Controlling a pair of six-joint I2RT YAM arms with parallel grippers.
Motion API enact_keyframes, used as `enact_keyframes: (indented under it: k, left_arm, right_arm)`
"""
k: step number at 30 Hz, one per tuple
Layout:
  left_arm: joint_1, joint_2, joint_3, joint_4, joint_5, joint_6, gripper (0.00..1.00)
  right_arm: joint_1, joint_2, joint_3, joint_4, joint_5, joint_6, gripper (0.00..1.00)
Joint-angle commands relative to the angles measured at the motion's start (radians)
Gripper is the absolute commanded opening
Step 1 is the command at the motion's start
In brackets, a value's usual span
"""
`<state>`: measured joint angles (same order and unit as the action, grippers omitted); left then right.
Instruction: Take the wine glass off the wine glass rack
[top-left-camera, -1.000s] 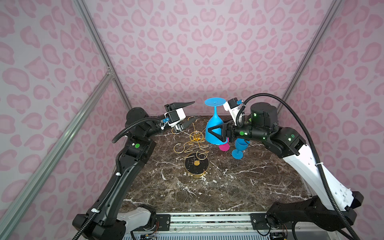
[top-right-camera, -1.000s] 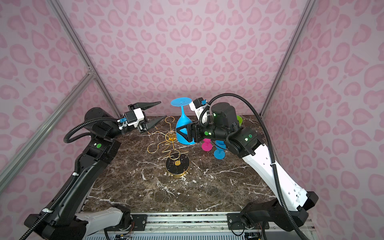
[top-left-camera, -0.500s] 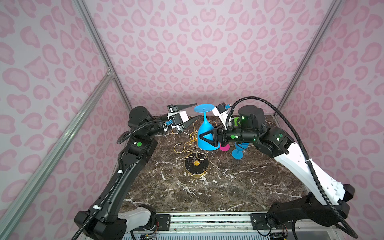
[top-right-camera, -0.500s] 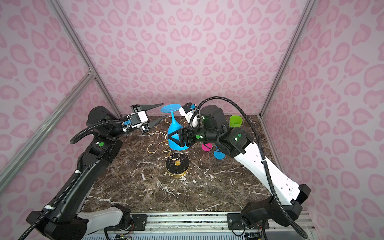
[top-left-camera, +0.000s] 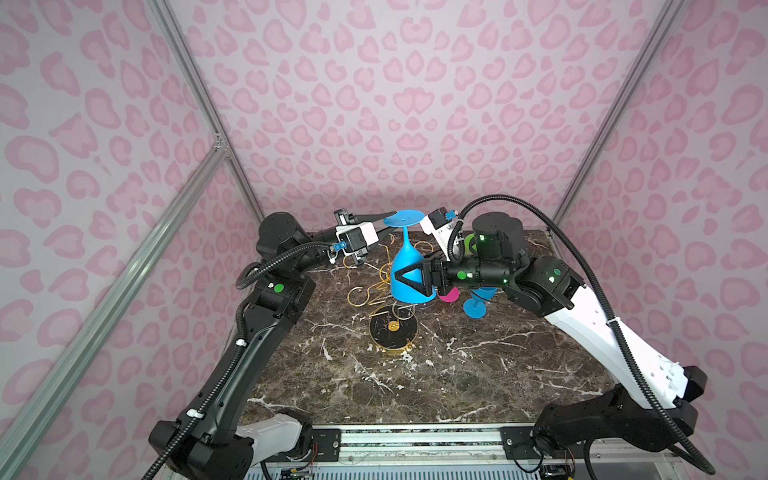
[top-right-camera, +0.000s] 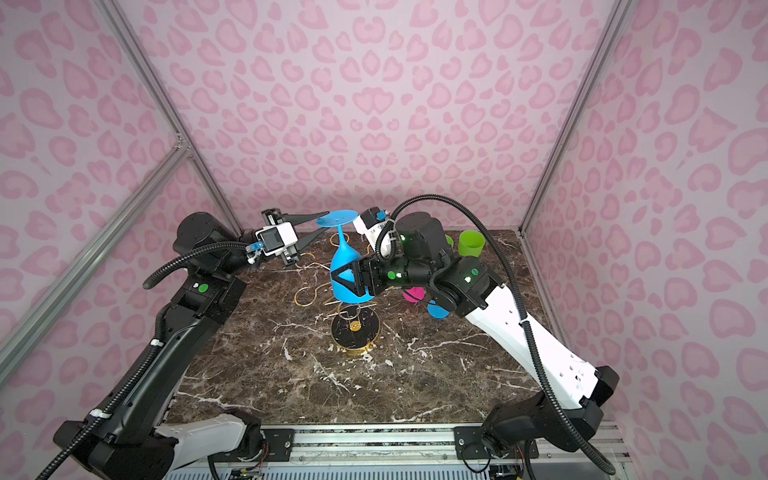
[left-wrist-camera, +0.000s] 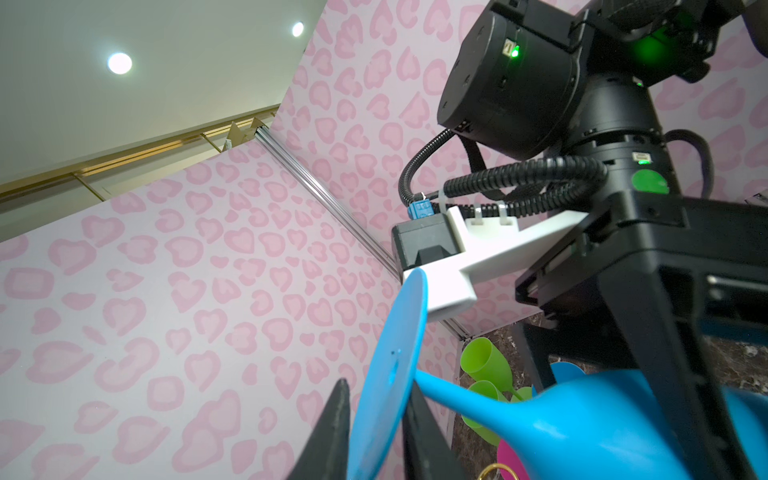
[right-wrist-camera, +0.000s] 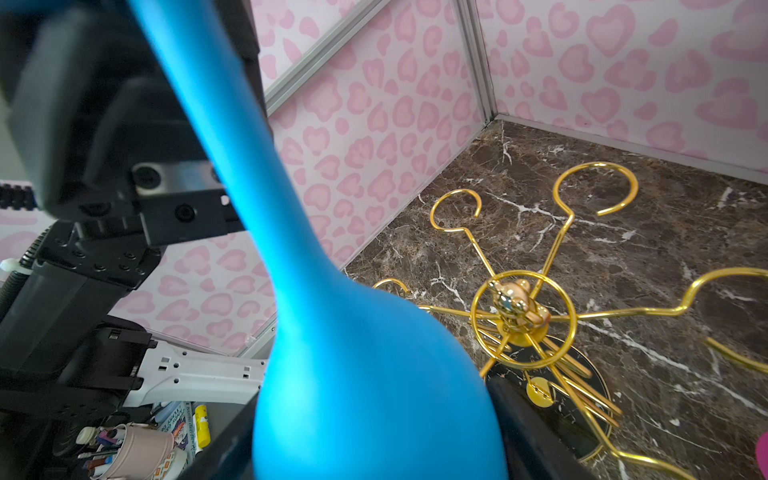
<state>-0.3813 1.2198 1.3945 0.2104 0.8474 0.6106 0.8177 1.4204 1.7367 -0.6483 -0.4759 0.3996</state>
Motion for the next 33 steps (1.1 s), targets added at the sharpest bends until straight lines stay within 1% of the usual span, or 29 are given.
enact_keyframes:
  k: [1,4,7,10,14,17,19,24,28,32,33]
  left_arm:
    - [-0.001,-0.008,0.005,0.014,0.000,0.009,0.21]
    - [-0.002,-0.012,0.003,0.012,0.000,0.009,0.15]
    - [-0.001,-0.016,0.005,0.014,-0.019,0.006,0.03]
    - [-0.001,-0.022,0.005,0.018,-0.045,-0.002,0.03]
    - [-0.001,-0.029,0.001,0.025,-0.089,-0.033,0.03]
    - [-0.001,-0.031,-0.002,0.024,-0.109,-0.059,0.03]
    - [-0.001,-0.032,-0.007,0.027,-0.125,-0.082,0.03]
    - [0.001,-0.047,-0.021,0.055,-0.231,-0.207,0.03]
    - [0.002,-0.067,-0.035,0.061,-0.298,-0.287,0.03]
    - [0.007,-0.082,-0.032,0.049,-0.378,-0.387,0.03]
    - [0.010,-0.087,-0.037,0.049,-0.387,-0.413,0.03]
  right_arm:
    - [0.003,0.004,-0.003,0.026,-0.014,0.000,0.40]
    - [0.004,0.004,0.000,0.029,-0.016,0.004,0.40]
    - [0.004,0.002,0.000,0.030,-0.016,0.008,0.42]
    - [0.006,-0.005,0.001,0.032,-0.004,0.014,0.52]
    - [0.008,-0.028,-0.010,0.061,0.015,0.026,0.67]
    - [0.008,-0.052,-0.031,0.098,0.018,0.041,0.81]
    - [0.008,-0.071,-0.048,0.127,0.020,0.045,0.87]
    - [0.008,-0.151,-0.122,0.195,0.091,0.036,0.95]
    - [0.007,-0.231,-0.199,0.265,0.131,0.021,0.97]
    - [0.008,-0.317,-0.242,0.265,0.181,-0.043,0.98]
    - [0.008,-0.347,-0.287,0.279,0.194,-0.051,0.98]
